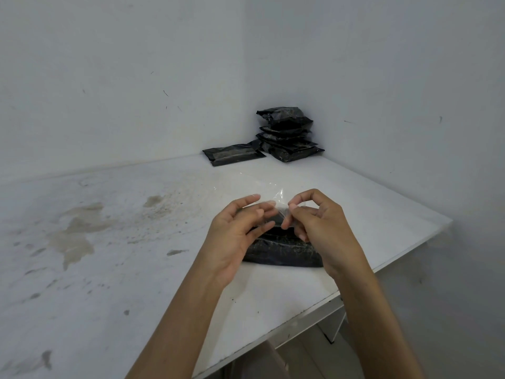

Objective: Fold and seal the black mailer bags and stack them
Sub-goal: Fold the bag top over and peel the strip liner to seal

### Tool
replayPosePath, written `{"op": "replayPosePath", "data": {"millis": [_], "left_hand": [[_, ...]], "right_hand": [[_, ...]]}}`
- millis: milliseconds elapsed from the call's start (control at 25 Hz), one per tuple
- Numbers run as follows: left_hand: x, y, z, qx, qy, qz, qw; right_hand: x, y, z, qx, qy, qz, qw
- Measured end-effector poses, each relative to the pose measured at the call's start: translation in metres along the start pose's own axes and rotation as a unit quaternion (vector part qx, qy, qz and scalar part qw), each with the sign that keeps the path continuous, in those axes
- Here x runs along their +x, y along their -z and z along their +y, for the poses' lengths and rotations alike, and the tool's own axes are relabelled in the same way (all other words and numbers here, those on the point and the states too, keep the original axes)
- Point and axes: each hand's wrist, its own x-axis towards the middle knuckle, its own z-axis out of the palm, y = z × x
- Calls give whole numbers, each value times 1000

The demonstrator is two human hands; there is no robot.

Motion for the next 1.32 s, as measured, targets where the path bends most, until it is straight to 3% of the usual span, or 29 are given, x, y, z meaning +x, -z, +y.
{"op": "replayPosePath", "data": {"millis": [640,840,1040,1200,1320], "left_hand": [[-2,3,11,172,-132,33,976],[-3,6,12,259,-147,15,954],[-5,3,-2,294,-139,-22,945],[-3,-3,-4,299,-147,-13,943],[-2,1,4,288,-152,-1,945]], "right_hand": [[-3,-6,-3,-17,-10,-31,999],[-4,-1,-1,-138,22,-73,988],[-14,4,-17,-283,-1,-54,958],[-16,6,-16,-406,33,-4,913],[-8,11,-19,-281,29,1,959]]}}
